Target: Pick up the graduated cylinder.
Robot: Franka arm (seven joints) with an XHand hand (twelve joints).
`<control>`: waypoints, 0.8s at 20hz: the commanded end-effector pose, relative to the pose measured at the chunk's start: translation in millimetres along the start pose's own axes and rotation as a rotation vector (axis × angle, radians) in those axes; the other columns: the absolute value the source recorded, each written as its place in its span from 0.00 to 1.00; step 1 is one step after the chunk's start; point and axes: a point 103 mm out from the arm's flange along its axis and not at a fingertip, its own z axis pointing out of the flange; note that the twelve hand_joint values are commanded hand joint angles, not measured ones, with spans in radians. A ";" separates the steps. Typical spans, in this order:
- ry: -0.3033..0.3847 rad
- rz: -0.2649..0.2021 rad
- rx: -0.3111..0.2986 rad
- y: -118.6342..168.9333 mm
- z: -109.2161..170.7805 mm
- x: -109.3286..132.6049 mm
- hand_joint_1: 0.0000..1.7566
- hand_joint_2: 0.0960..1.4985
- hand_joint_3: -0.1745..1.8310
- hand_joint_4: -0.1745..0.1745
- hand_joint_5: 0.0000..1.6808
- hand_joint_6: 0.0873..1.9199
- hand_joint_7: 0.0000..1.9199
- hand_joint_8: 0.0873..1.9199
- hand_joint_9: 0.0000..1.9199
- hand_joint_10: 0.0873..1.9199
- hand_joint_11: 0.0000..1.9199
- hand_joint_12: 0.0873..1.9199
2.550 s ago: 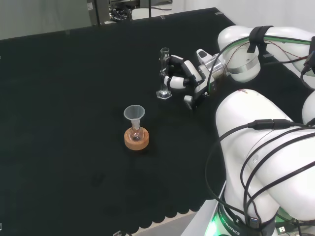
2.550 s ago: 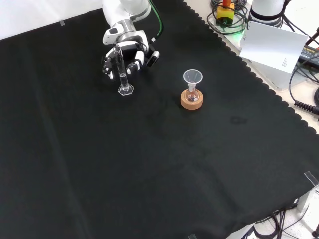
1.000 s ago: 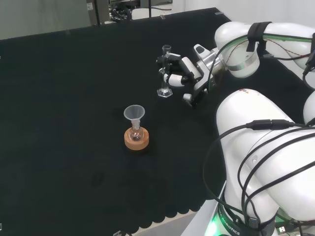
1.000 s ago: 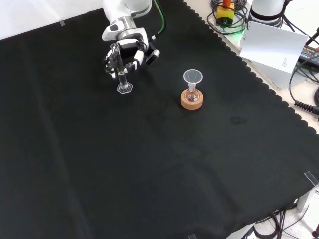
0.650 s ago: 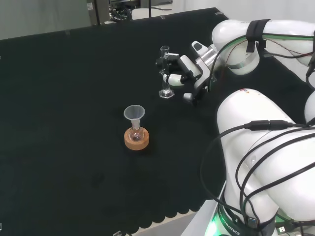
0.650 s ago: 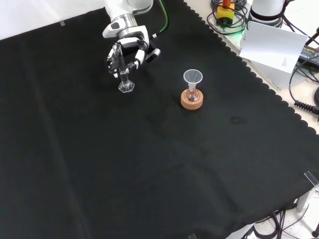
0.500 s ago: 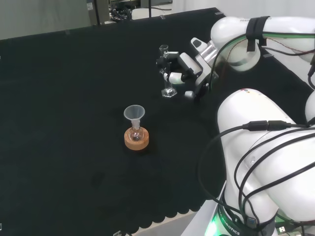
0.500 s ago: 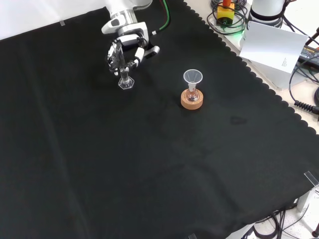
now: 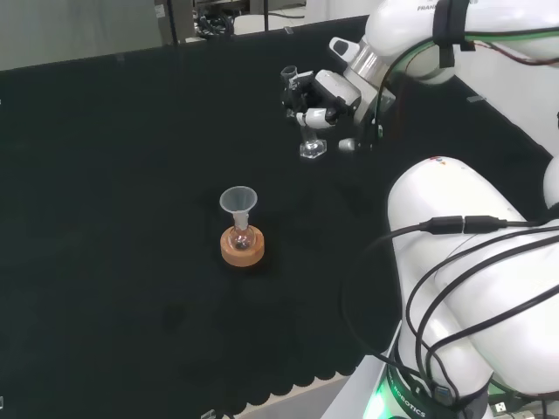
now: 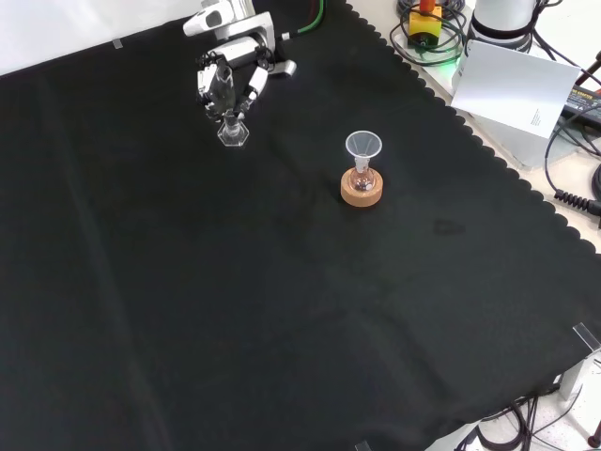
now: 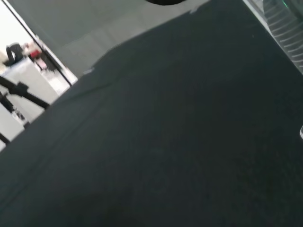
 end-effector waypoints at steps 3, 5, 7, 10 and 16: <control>-0.112 0.005 0.110 -21.4 -26.8 19.6 0.63 0.79 0.12 0.00 0.46 0.67 0.47 0.34 0.65 0.10 0.60 0.40; -0.126 0.009 0.121 -28.9 -33.4 26.1 0.63 0.79 0.12 0.00 0.46 0.67 0.47 0.34 0.65 0.10 0.60 0.40; -0.141 0.012 0.134 -38.2 -39.6 33.5 0.63 0.79 0.11 0.00 0.46 0.67 0.47 0.34 0.65 0.10 0.60 0.40; -0.169 0.016 0.173 -52.0 -46.5 46.1 0.63 0.79 0.11 0.00 0.46 0.67 0.47 0.34 0.65 0.10 0.60 0.40; -0.232 0.034 0.259 -80.2 -54.5 74.0 0.63 0.79 0.11 0.00 0.46 0.67 0.48 0.34 0.66 0.10 0.60 0.40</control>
